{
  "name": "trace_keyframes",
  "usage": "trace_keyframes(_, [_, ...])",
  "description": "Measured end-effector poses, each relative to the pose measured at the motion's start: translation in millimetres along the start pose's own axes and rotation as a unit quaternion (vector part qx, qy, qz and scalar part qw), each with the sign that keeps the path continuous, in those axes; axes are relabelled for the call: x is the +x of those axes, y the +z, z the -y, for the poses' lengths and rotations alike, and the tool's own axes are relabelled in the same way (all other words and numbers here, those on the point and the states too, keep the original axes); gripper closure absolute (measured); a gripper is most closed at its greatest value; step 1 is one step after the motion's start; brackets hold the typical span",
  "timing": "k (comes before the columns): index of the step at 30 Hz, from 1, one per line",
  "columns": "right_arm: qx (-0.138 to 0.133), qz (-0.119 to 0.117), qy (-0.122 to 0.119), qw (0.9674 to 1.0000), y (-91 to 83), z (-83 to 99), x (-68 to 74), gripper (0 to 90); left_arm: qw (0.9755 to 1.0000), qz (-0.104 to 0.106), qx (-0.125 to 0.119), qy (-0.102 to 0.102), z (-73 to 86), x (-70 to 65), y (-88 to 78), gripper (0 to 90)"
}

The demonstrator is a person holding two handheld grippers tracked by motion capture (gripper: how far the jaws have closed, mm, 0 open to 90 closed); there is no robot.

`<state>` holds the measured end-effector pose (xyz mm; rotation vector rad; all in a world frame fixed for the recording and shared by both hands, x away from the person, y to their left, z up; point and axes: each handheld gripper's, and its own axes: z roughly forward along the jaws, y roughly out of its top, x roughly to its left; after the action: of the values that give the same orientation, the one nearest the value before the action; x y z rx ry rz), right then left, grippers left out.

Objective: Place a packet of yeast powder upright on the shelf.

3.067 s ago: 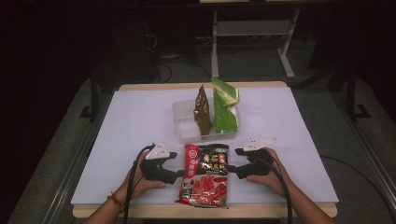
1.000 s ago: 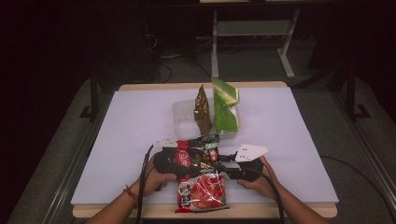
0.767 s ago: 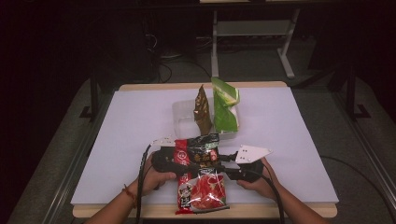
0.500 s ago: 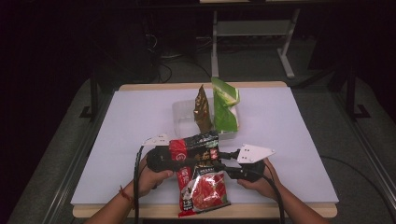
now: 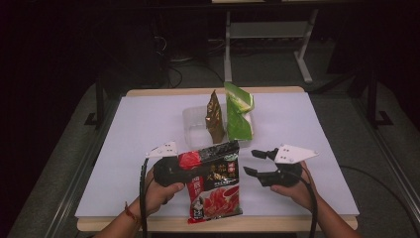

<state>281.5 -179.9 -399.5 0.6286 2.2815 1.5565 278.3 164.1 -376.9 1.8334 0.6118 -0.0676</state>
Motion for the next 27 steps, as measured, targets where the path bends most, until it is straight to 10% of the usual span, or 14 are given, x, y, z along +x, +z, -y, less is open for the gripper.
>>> trace_keyframes(13, [0.034,0.042,0.038,0.9978,-2.7,12.1,-24.2,34.3,0.9996,-0.01,-0.015,0.024,-15.8,-30.0,-7.6,79.9])
trace_keyframes(27, [0.036,0.059,0.05,0.9964,-4.2,15.3,-31.3,32.0,0.9955,-0.068,-0.05,0.045,-31.5,-23.2,-35.5,80.4])
